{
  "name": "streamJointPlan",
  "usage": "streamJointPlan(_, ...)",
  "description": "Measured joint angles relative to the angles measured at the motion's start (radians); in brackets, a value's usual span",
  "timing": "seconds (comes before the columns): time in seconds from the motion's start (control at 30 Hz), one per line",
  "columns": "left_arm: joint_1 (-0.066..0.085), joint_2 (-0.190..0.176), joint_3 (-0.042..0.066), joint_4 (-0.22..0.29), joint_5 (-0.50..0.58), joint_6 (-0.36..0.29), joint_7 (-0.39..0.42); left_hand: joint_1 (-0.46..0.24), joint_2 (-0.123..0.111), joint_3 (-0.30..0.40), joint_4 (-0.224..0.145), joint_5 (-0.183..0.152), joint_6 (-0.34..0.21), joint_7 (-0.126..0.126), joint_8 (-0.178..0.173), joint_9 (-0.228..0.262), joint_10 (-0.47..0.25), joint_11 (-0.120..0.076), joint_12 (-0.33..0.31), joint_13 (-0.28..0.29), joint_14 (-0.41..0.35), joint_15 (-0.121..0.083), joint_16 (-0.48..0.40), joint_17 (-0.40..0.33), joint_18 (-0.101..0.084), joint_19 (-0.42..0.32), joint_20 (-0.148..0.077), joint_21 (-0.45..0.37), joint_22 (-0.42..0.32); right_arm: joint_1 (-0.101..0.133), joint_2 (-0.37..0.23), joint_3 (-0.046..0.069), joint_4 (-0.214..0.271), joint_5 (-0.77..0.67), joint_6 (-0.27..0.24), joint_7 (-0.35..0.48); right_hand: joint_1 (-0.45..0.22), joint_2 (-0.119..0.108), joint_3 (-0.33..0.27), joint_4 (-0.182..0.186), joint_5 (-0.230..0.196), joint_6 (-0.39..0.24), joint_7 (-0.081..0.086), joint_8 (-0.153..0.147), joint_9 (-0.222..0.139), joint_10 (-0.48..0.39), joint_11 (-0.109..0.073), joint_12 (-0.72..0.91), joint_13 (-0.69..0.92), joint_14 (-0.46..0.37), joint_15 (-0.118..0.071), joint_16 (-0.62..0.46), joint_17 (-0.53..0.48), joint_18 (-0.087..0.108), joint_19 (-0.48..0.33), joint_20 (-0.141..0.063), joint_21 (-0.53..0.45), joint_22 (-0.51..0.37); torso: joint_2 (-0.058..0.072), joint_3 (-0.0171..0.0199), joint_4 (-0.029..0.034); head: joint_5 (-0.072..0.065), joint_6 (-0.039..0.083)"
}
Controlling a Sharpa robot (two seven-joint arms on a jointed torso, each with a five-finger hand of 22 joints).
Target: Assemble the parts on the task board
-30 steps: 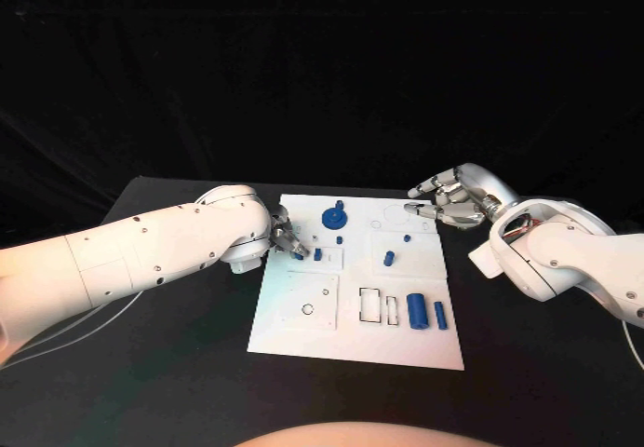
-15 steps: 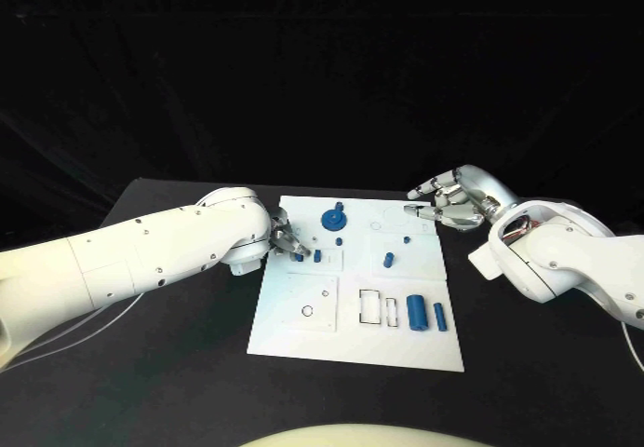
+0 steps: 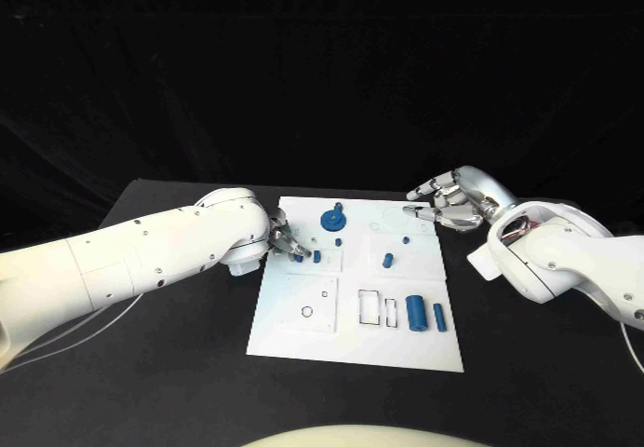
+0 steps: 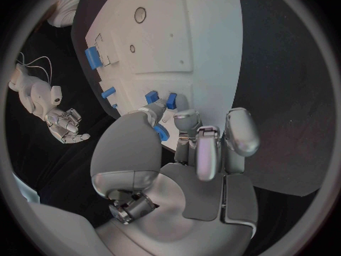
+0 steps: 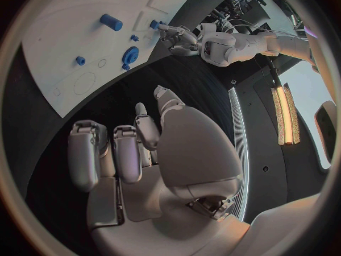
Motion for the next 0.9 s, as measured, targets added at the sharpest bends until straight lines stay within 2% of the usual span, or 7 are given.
streamJointPlan(0.3, -0.001, -0.006, 0.001, 0.005, 0.0, -0.003, -0.001, 0.0, 0.0, -0.047, 0.022, 0.0, 0.0, 0.0, 0.0, -0.006, 0.0, 0.0, 0.0, 0.0, 0.0, 0.0, 0.0, 0.0, 0.0, 0.0, 0.0, 0.0, 0.0, -0.001, 0.0, 0.0, 0.0, 0.0, 0.0, 0.0, 0.0, 0.0, 0.0, 0.0, 0.0, 0.0, 0.0, 0.0, 0.0, 0.0, 0.0, 0.0, 0.0, 0.0, 0.0, 0.0, 0.0, 0.0, 0.0, 0.0, 0.0, 0.0, 0.0, 0.0, 0.0002, -0.001, -0.001)
streamJointPlan(0.43, -0.002, -0.015, 0.009, 0.012, 0.001, -0.008, -0.002, 0.0, 0.0, -0.091, 0.035, 0.0, 0.0, 0.0, 0.0, -0.01, 0.0, 0.0, 0.0, -0.003, 0.0, 0.0, 0.0, 0.0, 0.0, 0.0, 0.0, 0.0, 0.0, -0.002, 0.0, 0.0, 0.0, 0.0, 0.0, 0.0, 0.0, 0.0, -0.001, 0.001, 0.0, 0.0, 0.0, 0.0, 0.0, 0.0, 0.0, 0.0, 0.0, 0.0, 0.0, 0.0, 0.0, 0.0, 0.0, 0.0, 0.0, 0.0, 0.0, 0.0, 0.0001, -0.002, 0.0)
streamJointPlan(0.73, 0.001, -0.032, 0.029, 0.041, 0.01, -0.046, -0.003, -0.033, 0.033, -0.193, 0.038, 0.0, 0.0, 0.0, 0.004, -0.019, -0.004, 0.004, 0.0, -0.011, 0.0, 0.0, 0.0, 0.0, 0.0, 0.0, 0.0, 0.0, -0.001, -0.003, 0.001, 0.0, -0.001, 0.0, 0.0, 0.0, 0.0, 0.0, -0.004, 0.004, 0.0, 0.0, 0.0, 0.0, 0.0, 0.0, 0.0, 0.0, 0.0, 0.0, 0.0, 0.0, 0.0, 0.0, 0.0, 0.0, 0.0, 0.0, 0.0, 0.0006, -0.0001, 0.0, 0.002)
streamJointPlan(0.9, 0.006, -0.047, 0.037, 0.057, 0.019, -0.071, -0.003, -0.034, 0.034, -0.22, 0.038, 0.0, -0.001, 0.0, 0.004, -0.021, -0.005, 0.005, 0.0, -0.02, 0.0, 0.0, 0.0, 0.0, 0.0, 0.0, 0.0, 0.0, -0.004, -0.003, 0.001, 0.0, -0.002, 0.0, 0.0, 0.0, 0.0, 0.0, -0.004, 0.004, 0.0, 0.0, 0.0, 0.0, 0.0, 0.0, 0.0, 0.0, 0.0, 0.0, 0.0, 0.0, 0.0, 0.0, 0.0, 0.0, 0.0, 0.0, 0.0, 0.0006, 0.0003, -0.001, 0.002)
